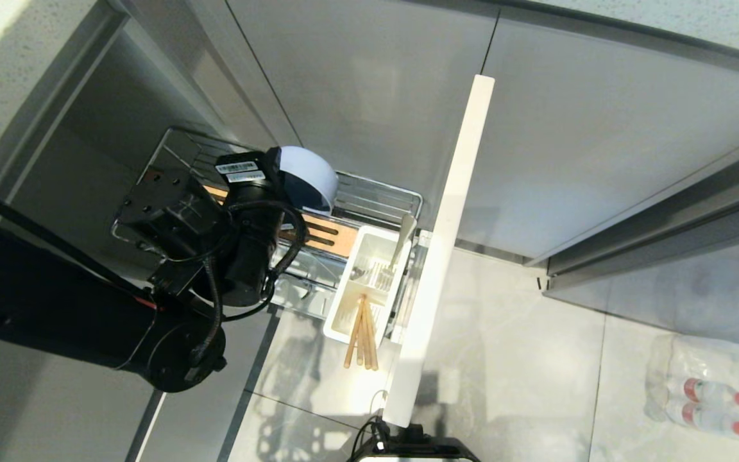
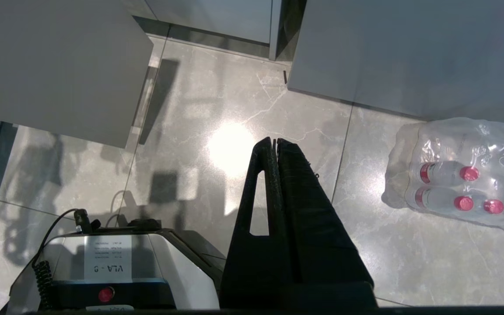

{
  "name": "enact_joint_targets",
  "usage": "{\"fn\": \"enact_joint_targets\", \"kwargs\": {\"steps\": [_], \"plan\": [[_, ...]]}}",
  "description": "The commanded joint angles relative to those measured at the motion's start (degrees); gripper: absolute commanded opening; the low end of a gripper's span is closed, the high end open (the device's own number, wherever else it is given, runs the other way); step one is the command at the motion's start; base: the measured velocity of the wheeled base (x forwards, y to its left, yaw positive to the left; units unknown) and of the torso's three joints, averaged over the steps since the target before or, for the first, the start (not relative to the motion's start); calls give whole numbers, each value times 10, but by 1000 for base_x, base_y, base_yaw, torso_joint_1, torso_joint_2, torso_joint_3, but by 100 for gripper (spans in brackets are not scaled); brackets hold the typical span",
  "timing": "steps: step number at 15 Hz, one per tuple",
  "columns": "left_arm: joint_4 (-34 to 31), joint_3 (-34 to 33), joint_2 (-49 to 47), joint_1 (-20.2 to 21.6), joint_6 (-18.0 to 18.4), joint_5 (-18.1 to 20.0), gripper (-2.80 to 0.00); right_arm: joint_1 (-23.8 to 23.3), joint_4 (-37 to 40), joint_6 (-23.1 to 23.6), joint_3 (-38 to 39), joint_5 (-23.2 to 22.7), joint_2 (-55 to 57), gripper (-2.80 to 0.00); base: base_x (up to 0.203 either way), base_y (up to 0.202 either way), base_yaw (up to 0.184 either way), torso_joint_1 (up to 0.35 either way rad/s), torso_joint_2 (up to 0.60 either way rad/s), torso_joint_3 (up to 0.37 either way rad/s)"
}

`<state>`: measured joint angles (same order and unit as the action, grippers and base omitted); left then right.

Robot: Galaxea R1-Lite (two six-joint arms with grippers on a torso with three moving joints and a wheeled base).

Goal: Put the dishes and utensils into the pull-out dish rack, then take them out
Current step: Pick up the bowl and place it in the cupboard

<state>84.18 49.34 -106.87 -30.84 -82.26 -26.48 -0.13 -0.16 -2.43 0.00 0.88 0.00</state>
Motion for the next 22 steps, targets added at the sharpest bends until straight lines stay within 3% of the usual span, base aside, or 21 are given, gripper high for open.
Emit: {"fn": "enact_joint_targets", "kwargs": {"steps": [1, 6, 11, 12, 22], "plan": [[-17, -1, 15, 0, -5, -2, -280, 0, 0, 0, 0, 0, 1, -280, 0, 0, 0, 0, 0, 0], [-127, 2, 49, -1, -4, 1, -280, 0, 0, 0, 0, 0, 1, -280, 0, 0, 0, 0, 0, 0], [-132, 2, 52, -1, -4, 9, -280, 0, 0, 0, 0, 0, 1, -280, 0, 0, 0, 0, 0, 0], [-132, 1, 50, -1, -4, 21, 0, 0, 0, 0, 0, 0, 1, -280, 0, 0, 0, 0, 0, 0], [-132, 1, 62, -2, -4, 21, 0, 0, 0, 0, 0, 0, 1, -280, 0, 0, 0, 0, 0, 0]]}}
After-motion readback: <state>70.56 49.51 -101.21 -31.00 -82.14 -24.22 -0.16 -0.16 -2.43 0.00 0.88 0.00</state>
